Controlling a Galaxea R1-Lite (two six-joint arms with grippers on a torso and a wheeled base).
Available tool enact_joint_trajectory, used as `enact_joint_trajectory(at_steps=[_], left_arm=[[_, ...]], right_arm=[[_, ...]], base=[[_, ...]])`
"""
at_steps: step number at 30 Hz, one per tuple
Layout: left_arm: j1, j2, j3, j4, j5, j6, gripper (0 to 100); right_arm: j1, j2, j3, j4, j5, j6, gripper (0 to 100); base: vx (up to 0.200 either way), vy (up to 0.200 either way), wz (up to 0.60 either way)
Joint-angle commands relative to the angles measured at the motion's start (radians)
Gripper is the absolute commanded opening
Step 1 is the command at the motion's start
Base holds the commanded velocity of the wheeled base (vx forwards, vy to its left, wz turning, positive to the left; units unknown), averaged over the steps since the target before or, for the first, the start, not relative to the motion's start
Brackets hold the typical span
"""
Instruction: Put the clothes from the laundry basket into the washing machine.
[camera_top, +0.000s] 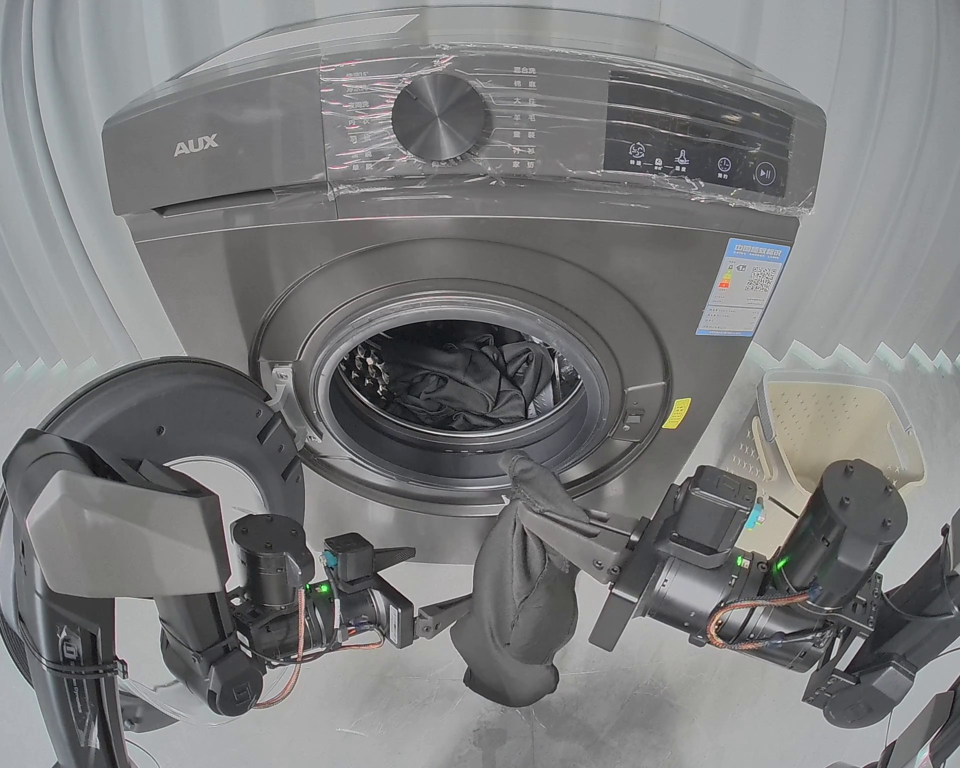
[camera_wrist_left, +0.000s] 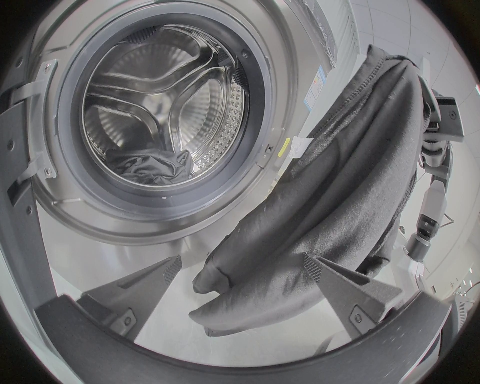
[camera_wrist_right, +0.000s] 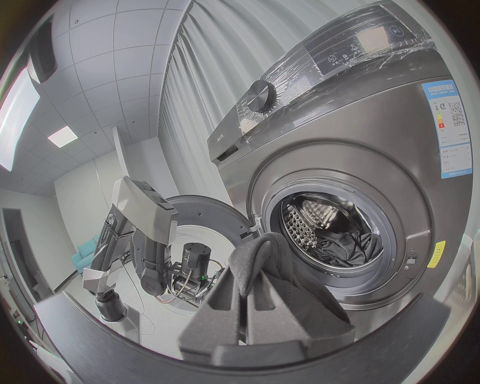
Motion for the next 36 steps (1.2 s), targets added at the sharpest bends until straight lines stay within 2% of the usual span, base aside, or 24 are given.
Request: enact_joint_trajectory(at_steps=[1, 4, 11, 23, 30, 36], left_arm=[[0.014, 0.031, -0.07, 0.001, 0.004, -0.01, 100], [0.046, 0.044, -0.107, 0.004, 0.014, -0.01, 100], [0.057, 0.081, -0.144, 0.003, 0.015, -0.012, 100], [-0.028, 0.089, -0.134, 0.0, 0.012, -0.001, 100], [-0.032, 0.08, -0.13, 0.0, 0.012, 0.0, 100], [-0.055, 0.055, -0.076, 0.0, 0.007, 0.005, 100]], right_arm=[[0.004, 0.007, 0.011, -0.004, 0.002, 0.001, 0], [0.001, 0.002, 0.028, -0.004, 0.002, 0.001, 0], [0.001, -0.005, 0.051, -0.006, 0.005, -0.001, 0], [-0.01, 0.022, -0.017, -0.004, 0.004, -0.001, 0], [-0.067, 0.03, -0.018, 0.005, -0.001, -0.007, 0], [-0.067, 0.053, -0.055, 0.01, -0.002, -0.008, 0]], base=[[0.0, 0.0, 0.0], [0.0, 0.0, 0.0], [0.0, 0.0, 0.0], [0.0, 0.0, 0.0], [0.0, 0.0, 0.0], [0.0, 0.0, 0.0]])
